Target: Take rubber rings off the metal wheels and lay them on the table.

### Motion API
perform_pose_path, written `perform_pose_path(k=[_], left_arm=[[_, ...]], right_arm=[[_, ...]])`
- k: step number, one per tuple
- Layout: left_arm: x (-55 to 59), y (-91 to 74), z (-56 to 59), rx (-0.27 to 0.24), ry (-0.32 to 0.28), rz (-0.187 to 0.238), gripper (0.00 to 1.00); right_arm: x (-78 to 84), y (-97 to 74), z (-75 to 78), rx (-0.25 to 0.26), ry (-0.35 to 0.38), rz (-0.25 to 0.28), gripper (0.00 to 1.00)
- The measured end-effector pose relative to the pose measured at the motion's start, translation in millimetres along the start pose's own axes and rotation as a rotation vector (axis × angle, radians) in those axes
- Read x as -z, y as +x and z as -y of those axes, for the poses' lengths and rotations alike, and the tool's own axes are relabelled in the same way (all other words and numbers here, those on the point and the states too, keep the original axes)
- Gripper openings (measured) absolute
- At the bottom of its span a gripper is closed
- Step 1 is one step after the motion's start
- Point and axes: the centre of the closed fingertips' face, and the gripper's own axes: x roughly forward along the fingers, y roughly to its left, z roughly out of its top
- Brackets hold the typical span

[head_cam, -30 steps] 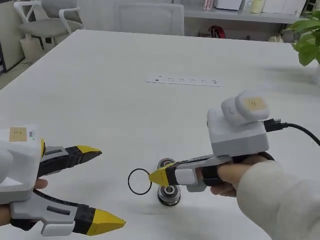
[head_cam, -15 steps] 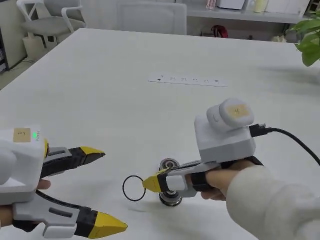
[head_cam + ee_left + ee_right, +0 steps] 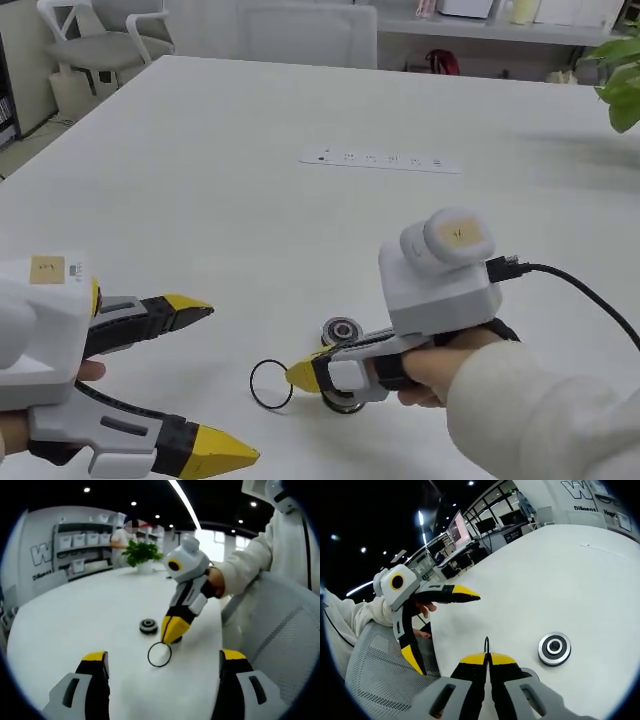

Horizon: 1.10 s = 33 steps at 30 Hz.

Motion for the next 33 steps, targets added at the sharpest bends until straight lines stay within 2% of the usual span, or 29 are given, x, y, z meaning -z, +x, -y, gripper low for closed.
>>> perform_pose_path(k=[3,8,22,33], left_arm=[[0.1,0.2,0.3,0.002,-0.002,0.000,0.93],[0.4,0.6,1.3,0.005,-0.004,-0.002,0.92],[1.6,0.5,1.5,0.007,-0.018,-0.003,0.91],[2.3,0.7,2.1,0.010,-0.023,-0.005,0.91]], right_arm=[[-0.8,0.0,-0.9,-0.007,-0.004,0.003,0.00],[3.6,1.1,2.2,0.013,-0.034,-0.018,0.00],[4.8,-0.4,6.2,0.052,-0.117,-0.043,0.13],[-3.4,-8.1,10.0,0.069,-0.135,-0.018,0.17]])
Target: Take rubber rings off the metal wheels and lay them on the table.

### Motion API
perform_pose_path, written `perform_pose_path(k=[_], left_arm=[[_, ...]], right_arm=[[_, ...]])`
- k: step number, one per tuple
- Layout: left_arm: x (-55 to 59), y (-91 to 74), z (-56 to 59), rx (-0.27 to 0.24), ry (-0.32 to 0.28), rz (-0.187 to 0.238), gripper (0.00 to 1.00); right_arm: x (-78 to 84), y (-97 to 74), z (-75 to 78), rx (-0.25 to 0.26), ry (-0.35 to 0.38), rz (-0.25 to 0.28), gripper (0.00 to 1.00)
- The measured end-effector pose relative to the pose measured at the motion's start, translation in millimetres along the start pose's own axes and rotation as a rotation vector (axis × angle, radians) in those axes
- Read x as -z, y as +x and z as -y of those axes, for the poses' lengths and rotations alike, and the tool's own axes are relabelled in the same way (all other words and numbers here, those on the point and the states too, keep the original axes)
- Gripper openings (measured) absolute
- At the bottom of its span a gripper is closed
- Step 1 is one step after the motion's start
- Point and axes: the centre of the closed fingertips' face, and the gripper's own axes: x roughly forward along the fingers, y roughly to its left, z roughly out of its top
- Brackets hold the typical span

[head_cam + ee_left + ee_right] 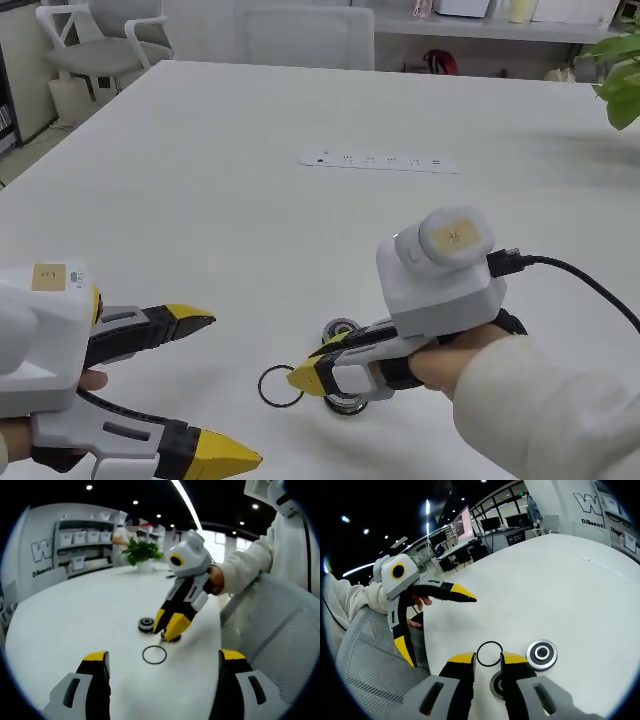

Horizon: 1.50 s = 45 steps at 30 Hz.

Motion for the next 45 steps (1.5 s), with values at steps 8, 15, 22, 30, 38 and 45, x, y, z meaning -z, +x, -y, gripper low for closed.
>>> perform_pose_path(k=[8,15,22,30,38,45], left_arm=[[0.2,-0.1,0.5,0.002,-0.002,-0.001,0.91],[0.1,-0.7,-0.2,-0.001,-0.004,-0.001,0.90],[0.2,-1.3,-0.8,-0.004,-0.008,0.000,0.90],[-0.4,-1.6,-1.0,-0.005,-0.014,0.002,0.90],[-2.3,-1.7,-2.0,-0.007,-0.018,0.008,0.90],[-17.7,-7.9,-9.3,-0.029,-0.026,0.056,0.90]], right_arm=[[-15.0,-9.8,2.6,0.006,-0.020,0.054,0.19],[-28.8,-20.8,8.6,0.025,-0.031,0.102,0.21],[-41.1,-34.6,16.3,0.047,-0.034,0.149,0.22],[-48.3,-51.2,30.0,0.073,-0.036,0.186,0.24],[-51.4,-67.7,42.6,0.098,-0.002,0.230,0.24],[-50.7,-80.2,50.8,0.119,0.020,0.257,0.24]])
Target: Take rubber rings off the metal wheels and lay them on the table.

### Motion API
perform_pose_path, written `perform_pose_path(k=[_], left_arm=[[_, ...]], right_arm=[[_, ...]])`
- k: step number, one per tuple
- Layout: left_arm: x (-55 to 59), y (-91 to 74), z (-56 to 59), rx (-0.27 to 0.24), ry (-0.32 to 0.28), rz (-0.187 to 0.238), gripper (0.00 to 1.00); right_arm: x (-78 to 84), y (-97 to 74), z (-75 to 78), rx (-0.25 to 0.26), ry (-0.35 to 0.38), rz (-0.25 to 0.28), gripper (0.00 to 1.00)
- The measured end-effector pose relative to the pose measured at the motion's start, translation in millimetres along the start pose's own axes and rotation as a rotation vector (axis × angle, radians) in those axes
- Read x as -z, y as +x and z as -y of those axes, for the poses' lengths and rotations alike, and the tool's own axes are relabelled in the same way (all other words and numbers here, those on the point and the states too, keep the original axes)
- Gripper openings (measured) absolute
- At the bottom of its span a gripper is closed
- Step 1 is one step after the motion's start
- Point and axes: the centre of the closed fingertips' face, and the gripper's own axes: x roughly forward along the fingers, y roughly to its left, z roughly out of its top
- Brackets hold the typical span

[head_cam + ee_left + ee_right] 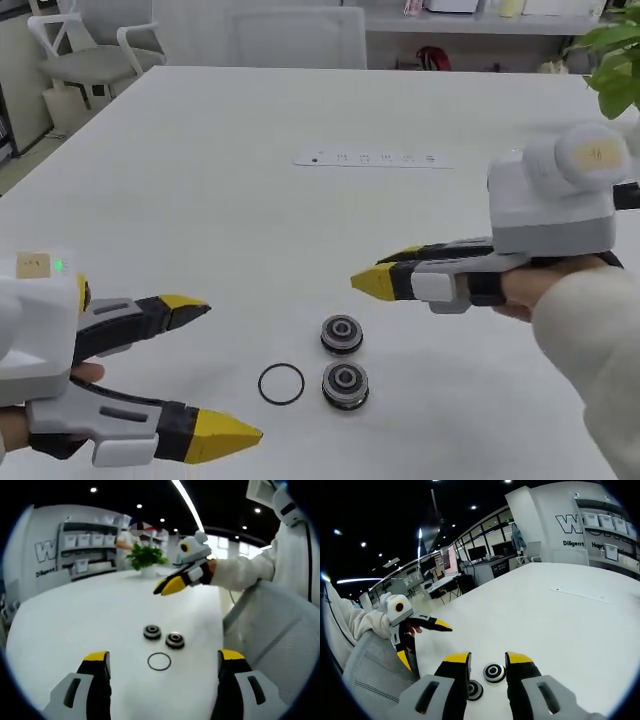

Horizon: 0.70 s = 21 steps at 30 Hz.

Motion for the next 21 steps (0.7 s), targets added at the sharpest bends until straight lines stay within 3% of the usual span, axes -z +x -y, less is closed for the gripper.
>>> perform_pose_path(k=[9,16,21], left_arm=[[-30.1,-10.8,-9.2,-0.025,0.000,0.069,0.91],[-46.2,-15.3,-11.0,-0.023,0.057,0.056,0.91],[-64.0,-13.1,-5.6,0.017,0.109,0.041,0.91]], right_arm=[[-3.7,-9.7,7.1,0.010,0.012,0.026,0.24],[-5.1,-13.9,9.3,0.008,0.011,0.035,0.25],[-3.4,-15.0,8.1,-0.004,0.001,0.027,0.25]])
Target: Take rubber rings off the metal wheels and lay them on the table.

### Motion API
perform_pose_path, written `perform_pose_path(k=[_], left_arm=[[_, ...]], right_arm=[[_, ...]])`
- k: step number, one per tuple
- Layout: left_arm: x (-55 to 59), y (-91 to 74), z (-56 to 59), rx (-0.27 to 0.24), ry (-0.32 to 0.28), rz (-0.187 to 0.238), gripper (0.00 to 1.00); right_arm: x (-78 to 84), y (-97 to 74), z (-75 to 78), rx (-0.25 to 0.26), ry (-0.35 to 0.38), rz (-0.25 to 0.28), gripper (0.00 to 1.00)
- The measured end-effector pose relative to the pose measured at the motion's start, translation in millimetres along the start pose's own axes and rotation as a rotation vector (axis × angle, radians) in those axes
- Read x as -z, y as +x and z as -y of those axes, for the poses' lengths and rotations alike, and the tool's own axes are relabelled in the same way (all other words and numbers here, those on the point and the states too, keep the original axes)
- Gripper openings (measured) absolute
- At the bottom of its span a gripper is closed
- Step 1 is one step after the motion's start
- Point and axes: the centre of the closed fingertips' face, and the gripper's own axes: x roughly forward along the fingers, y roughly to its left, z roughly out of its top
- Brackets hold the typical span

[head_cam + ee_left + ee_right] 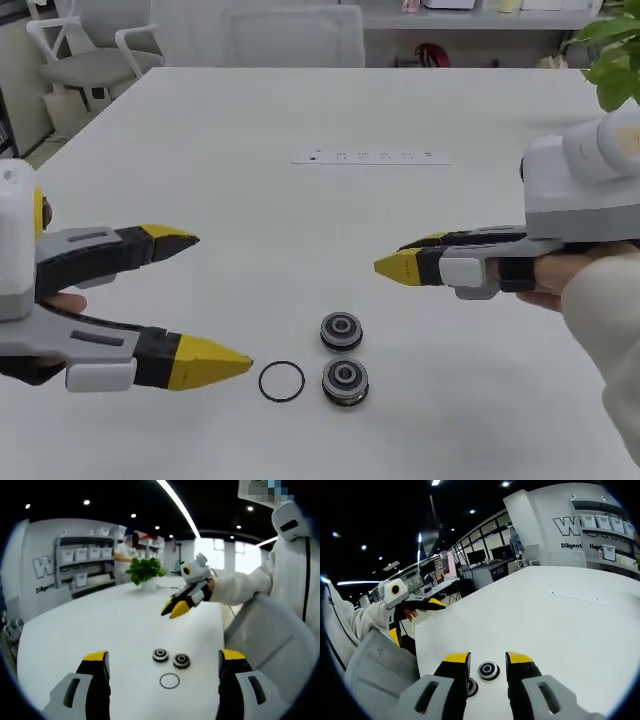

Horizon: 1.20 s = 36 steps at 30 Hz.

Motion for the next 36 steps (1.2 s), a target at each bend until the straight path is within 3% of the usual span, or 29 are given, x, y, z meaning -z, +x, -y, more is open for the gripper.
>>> perform_pose_path(k=[8,11,14,20,26,30,36], left_arm=[[-35.4,12.6,3.1,0.053,0.098,0.012,0.91],[-43.6,20.6,5.0,0.080,0.120,0.014,0.90],[-44.5,30.8,5.0,0.094,0.150,-0.010,0.89],[-36.6,54.9,9.6,0.127,0.190,-0.043,0.85],[-27.8,72.7,15.9,0.127,0.199,-0.039,0.83],[-18.8,79.2,22.4,0.129,0.177,-0.017,0.79],[-5.0,83.2,21.1,0.107,0.138,-0.024,0.77]], right_arm=[[6.1,1.3,-5.1,-0.030,-0.034,-0.030,0.25],[7.9,1.5,-6.0,-0.035,-0.047,-0.040,0.25],[10.2,1.6,-6.7,-0.040,-0.062,-0.053,0.25],[15.4,1.7,-6.1,-0.050,-0.067,-0.067,0.25],[26.0,3.3,-5.8,-0.070,-0.070,-0.094,0.26],[37.3,6.2,-7.7,-0.084,-0.098,-0.140,0.27],[53.4,10.5,-14.1,-0.113,-0.135,-0.204,0.29]])
